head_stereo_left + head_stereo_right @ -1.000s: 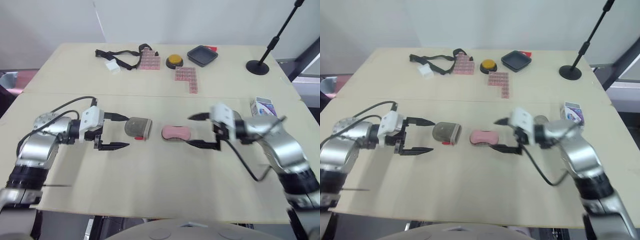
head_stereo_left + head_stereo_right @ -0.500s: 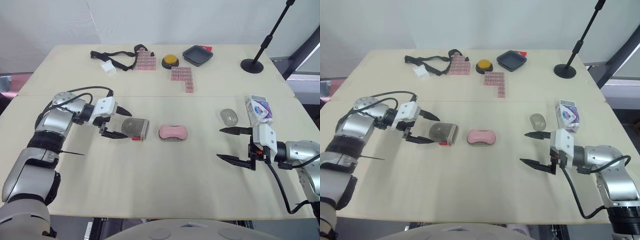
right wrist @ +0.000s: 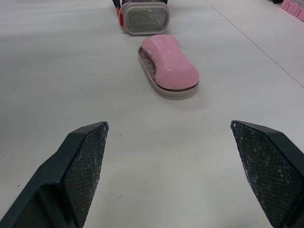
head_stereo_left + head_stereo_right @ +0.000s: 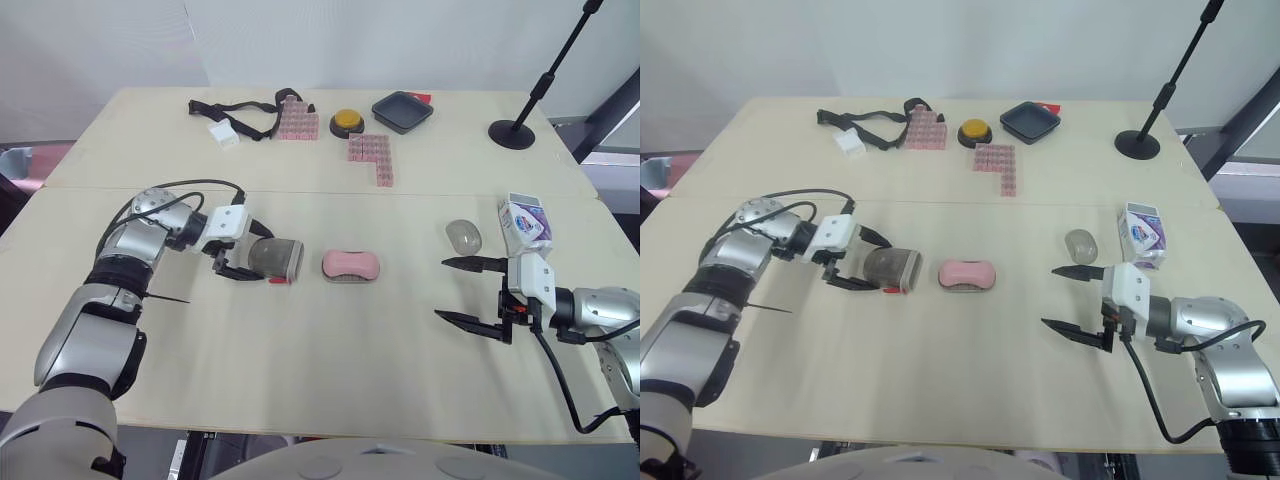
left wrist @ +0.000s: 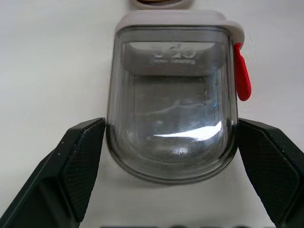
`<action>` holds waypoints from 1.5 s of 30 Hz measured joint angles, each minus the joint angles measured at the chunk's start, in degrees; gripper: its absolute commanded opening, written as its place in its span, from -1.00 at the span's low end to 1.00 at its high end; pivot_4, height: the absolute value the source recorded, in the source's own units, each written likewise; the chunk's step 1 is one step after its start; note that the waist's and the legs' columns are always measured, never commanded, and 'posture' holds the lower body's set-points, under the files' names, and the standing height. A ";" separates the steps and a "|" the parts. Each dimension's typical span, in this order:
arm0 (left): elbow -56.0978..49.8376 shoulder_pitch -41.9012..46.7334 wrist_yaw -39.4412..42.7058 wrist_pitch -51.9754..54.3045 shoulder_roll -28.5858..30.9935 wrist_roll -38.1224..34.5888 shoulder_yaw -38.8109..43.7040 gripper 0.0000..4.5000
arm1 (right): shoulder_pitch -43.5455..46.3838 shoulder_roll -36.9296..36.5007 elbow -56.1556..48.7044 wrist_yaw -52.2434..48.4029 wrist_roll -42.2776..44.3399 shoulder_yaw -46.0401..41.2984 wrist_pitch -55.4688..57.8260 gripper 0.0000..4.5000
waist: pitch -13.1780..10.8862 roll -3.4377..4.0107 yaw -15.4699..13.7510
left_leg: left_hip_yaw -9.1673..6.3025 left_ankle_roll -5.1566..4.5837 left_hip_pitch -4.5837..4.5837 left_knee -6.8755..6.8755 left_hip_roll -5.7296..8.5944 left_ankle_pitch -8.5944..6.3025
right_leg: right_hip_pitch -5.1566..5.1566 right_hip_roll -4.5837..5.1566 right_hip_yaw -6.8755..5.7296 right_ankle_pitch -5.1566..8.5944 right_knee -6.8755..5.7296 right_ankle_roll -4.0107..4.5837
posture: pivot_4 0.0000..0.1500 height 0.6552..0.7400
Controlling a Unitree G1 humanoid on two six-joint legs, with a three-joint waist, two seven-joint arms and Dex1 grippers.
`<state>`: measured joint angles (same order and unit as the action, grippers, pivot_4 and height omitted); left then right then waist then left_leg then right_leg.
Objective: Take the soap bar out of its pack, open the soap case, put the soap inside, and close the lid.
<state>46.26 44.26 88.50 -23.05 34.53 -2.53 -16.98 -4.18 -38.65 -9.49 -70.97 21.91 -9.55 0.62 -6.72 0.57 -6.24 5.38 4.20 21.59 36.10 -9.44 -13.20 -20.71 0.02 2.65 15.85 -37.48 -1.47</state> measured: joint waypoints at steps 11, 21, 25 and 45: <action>0.27 -0.01 0.15 0.04 -1.19 0.22 0.13 1.00 | 0.04 -0.15 1.28 -0.33 0.00 0.28 -0.85 0.97 | 0.00 0.00 0.00 | 0.00 0.00 0.00 0.00 -0.01 0.00 | 0.00 0.00 -0.03 0.00 0.00 0.00 | 1.00 1.00; 0.30 -0.02 0.14 -0.07 -2.14 0.17 0.25 0.55 | -0.33 -0.16 1.28 -0.37 -0.01 0.67 -1.28 1.00 | 0.00 0.00 0.00 | 0.00 -0.01 0.02 -0.01 -0.01 0.00 | 0.00 0.02 -0.04 0.00 0.04 0.00 | 1.00 1.00; 0.14 -0.24 0.13 -0.08 -2.22 -0.06 0.41 0.55 | -0.29 -0.59 1.26 -0.54 -0.03 0.79 -1.26 1.00 | 0.00 0.00 0.02 | 0.00 -0.01 0.02 -0.01 -0.01 0.00 | 0.00 0.02 -0.05 0.00 0.06 0.00 | 1.00 1.00; -28.46 -15.87 -2.73 17.16 1.58 -7.96 4.70 0.55 | 33.46 0.85 -8.27 10.41 -12.00 31.71 31.33 1.00 | -0.03 0.03 1.64 | 0.01 0.02 0.02 -0.17 -0.01 0.03 | -0.07 0.00 -0.04 0.00 0.08 0.01 | 1.00 1.00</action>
<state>17.80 28.39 85.77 -5.88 36.11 -10.49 -12.28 29.29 -37.81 -17.76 -60.55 9.91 22.16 31.95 -6.75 0.60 -4.59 5.38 4.22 21.62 35.92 -9.45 -13.18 -20.78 0.02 2.61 15.86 -37.40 -1.47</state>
